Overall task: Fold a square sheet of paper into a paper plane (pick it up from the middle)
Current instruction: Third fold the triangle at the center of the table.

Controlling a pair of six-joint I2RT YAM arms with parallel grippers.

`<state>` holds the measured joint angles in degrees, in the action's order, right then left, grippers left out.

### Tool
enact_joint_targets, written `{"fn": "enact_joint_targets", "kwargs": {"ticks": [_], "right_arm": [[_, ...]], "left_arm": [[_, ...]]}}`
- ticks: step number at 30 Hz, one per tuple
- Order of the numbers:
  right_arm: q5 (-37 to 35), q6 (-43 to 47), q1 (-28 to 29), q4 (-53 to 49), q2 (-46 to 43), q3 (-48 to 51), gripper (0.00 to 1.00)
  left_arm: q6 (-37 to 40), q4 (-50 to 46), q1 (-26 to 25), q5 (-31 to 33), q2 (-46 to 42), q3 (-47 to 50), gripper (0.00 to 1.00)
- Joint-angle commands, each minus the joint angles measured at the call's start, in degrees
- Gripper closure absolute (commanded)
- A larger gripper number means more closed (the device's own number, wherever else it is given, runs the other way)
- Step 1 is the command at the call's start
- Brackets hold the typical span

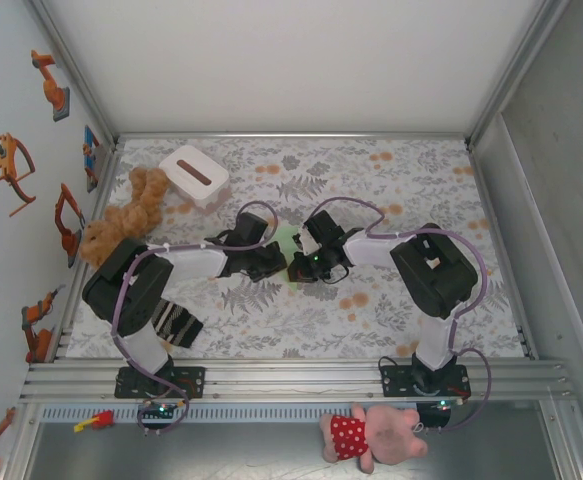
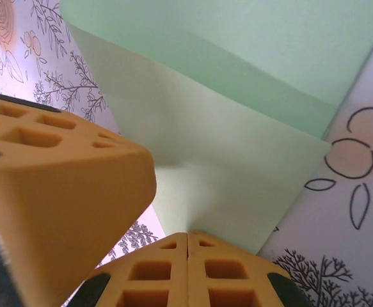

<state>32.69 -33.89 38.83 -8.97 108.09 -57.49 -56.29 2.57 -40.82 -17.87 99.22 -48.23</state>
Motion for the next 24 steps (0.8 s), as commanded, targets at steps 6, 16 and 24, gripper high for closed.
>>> {"fn": "enact_joint_targets", "kwargs": {"ticks": [6, 16, 24], "right_arm": [[-4.73, -0.39, 0.28, -5.38, 2.47, 0.98, 1.00], [-9.59, 1.75, 0.19, -12.28, 4.41, 1.41, 1.00], [-14.22, 3.13, -0.25, -15.74, 5.15, 1.24, 1.00]], "left_arm": [[1.93, 0.36, -0.12, 1.99, 1.77, 1.30, 0.95], [6.95, -0.40, 5.33, -0.29, 5.09, 1.75, 0.92], [12.14, -1.71, 14.39, -3.67, 7.08, 0.06, 0.90]]}}
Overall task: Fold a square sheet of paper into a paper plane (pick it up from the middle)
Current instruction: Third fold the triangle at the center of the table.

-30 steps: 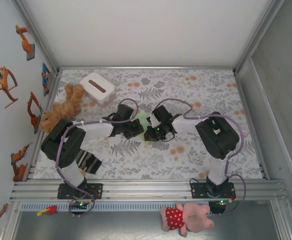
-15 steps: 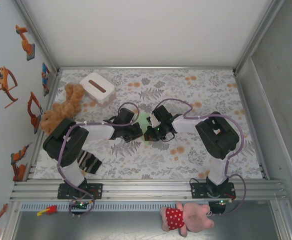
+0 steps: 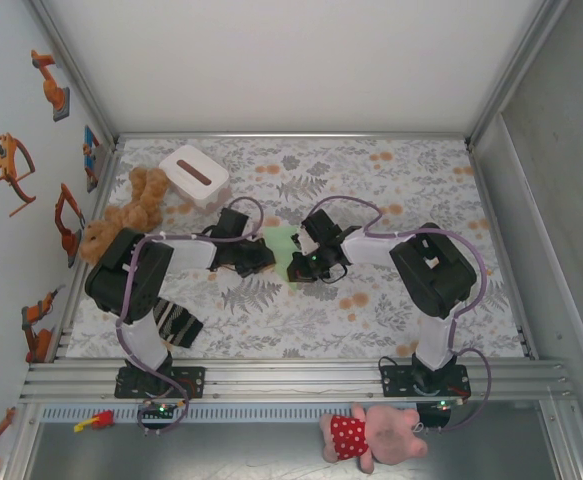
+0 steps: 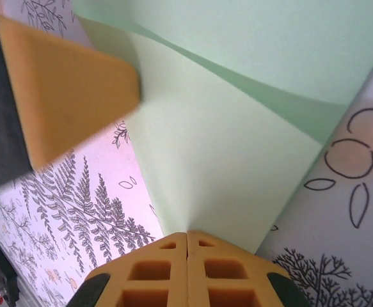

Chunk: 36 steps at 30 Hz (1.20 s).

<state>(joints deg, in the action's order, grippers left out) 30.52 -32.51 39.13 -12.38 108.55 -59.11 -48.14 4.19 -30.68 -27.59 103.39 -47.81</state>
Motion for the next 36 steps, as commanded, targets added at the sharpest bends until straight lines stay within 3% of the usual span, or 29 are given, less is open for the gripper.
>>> {"fn": "enact_joint_targets", "kwargs": {"ticks": [1, 9, 16, 19, 22, 25, 28, 36], "right_arm": [[-12.30, 1.99, -0.64, -12.53, 4.74, 2.78, 1.00], [-11.72, 7.55, -1.28, -14.10, 2.77, -0.53, 1.00], [-7.48, 15.73, -2.17, -16.59, -2.77, -5.40, 1.00], [-4.04, 11.43, -2.22, -11.23, -7.23, -4.21, 1.00], [-4.20, 1.54, -2.22, -2.43, -10.52, -0.35, 0.90], [-4.63, -6.30, -2.22, 4.27, -10.54, 2.85, 0.85], [-4.10, -10.10, -2.21, 8.71, -9.09, 4.28, 0.82], [-7.55, -11.33, -2.73, 8.60, -5.14, 3.13, 0.74]], "left_arm": [[4.46, -3.68, 4.86, 5.96, 3.10, -0.90, 0.90], [7.04, -9.00, 6.36, 7.63, 2.68, -6.52, 0.90], [5.18, -10.83, 6.10, 8.24, -5.52, -6.25, 0.87], [2.19, -9.31, 4.64, 9.02, -9.48, -3.47, 0.80], [-2.17, -7.06, 2.39, 10.50, -12.10, -0.16, 0.72], [-7.16, -2.92, 0.22, 11.42, -13.04, 2.89, 0.59], [-11.52, 1.75, -1.75, 11.14, -12.71, 5.02, 0.51], [-16.68, 7.49, -3.58, 9.55, -8.78, 4.94, 0.49]]}}
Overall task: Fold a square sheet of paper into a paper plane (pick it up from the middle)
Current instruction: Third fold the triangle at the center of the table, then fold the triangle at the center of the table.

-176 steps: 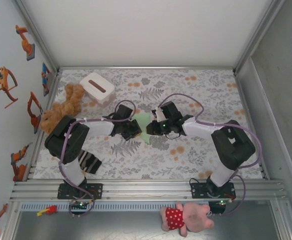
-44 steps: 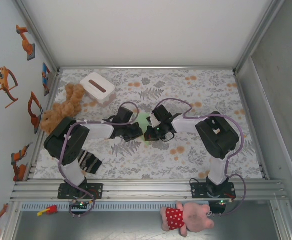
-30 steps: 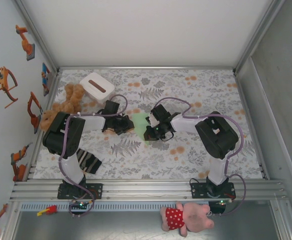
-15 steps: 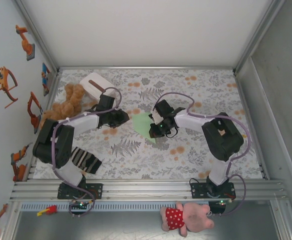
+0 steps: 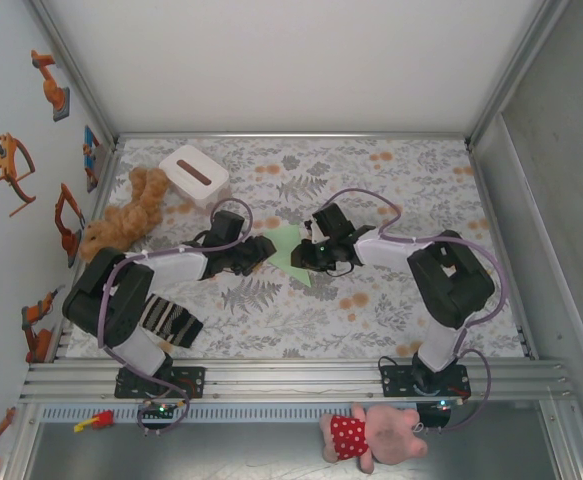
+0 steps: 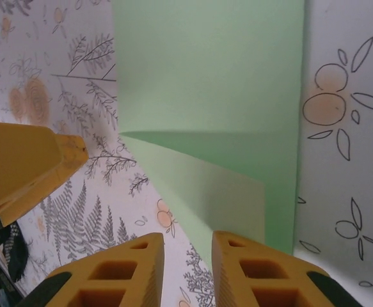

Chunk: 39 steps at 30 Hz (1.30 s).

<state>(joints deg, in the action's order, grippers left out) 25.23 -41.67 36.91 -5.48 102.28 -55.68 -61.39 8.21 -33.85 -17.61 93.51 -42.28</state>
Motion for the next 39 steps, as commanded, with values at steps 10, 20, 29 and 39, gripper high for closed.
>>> {"fn": "enact_joint_targets", "kwargs": {"ticks": [10, 20, 29, 39], "right_arm": [[-2.49, -2.70, -1.30, 2.34, 3.89, 0.67, 0.73], [-1.51, -2.87, -1.75, 2.66, 4.77, 1.55, 0.73], [-1.33, -2.49, -1.84, 2.77, 4.70, 1.63, 0.73], [-0.50, -1.50, -2.45, 3.39, 3.89, 1.54, 0.73]], "left_arm": [[-4.70, 0.48, -0.74, 0.72, 2.46, -1.82, 0.55], [-5.41, -2.87, -0.93, 1.07, 4.75, -4.12, 0.66], [-5.59, 0.03, -0.92, -1.92, 6.28, -4.90, 0.71], [-1.85, 2.39, -0.96, -7.25, 7.11, -5.83, 0.71]]}}
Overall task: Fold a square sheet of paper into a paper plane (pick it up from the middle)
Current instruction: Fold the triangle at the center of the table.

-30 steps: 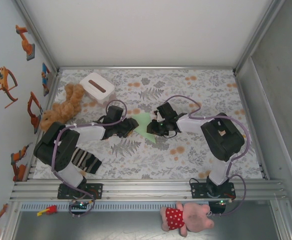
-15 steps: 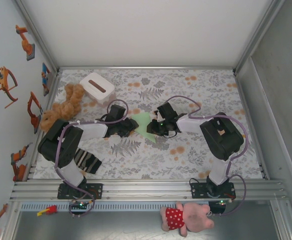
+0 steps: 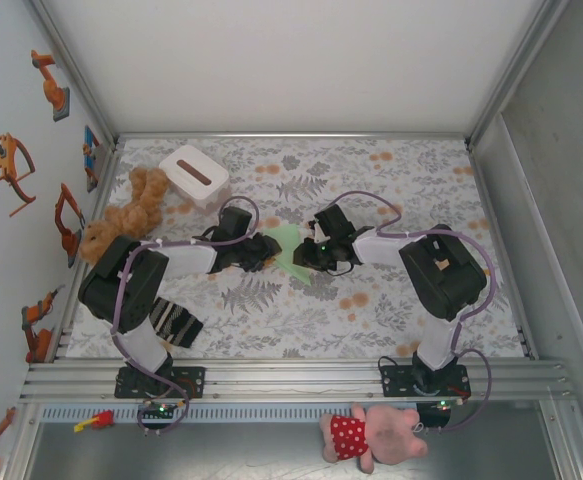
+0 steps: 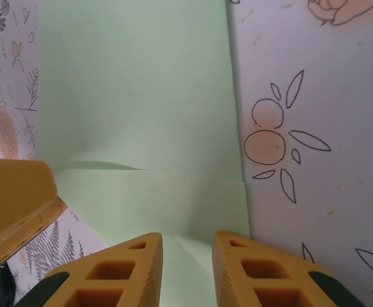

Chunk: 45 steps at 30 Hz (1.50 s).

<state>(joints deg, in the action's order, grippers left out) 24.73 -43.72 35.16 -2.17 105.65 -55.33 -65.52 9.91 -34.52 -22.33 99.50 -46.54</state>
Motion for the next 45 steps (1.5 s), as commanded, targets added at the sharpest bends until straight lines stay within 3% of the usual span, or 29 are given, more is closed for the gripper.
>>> {"fn": "enact_joint_targets", "kwargs": {"ticks": [1, 14, 23, 27, 33, 38, 45], "right_arm": [[0.13, 0.57, -0.70, 0.32, 0.44, 1.19, 0.73], [-0.22, 2.41, -0.78, 0.26, 0.09, 1.26, 0.72], [-3.06, 9.32, -0.68, -3.68, -5.30, -0.12, 0.71], [-8.10, 13.65, -0.29, -5.73, -10.61, 1.04, 0.68], [-21.73, 20.69, 4.43, -6.26, -15.99, 4.51, 0.65], [-28.03, 23.97, 8.66, -6.27, -13.21, 3.53, 0.65], [-31.56, 25.53, 12.46, -5.91, -8.08, 1.04, 0.64]], "left_arm": [[2.70, 0.36, -0.19, -2.86, 1.46, -1.79, 0.71], [5.18, -1.31, 1.64, -5.09, 4.42, -4.17, 0.78], [1.98, -2.13, 2.30, -5.21, 4.48, -4.86, 0.93], [-0.71, -4.86, 1.69, -3.78, 3.09, -6.14, 0.95], [-2.28, -11.26, 0.60, 0.76, 1.60, -10.06, 0.95], [-3.41, -13.60, 0.27, 2.03, 2.12, -12.29, 0.95], [-4.61, -13.72, 0.11, 2.12, 2.68, -12.85, 0.95]]}}
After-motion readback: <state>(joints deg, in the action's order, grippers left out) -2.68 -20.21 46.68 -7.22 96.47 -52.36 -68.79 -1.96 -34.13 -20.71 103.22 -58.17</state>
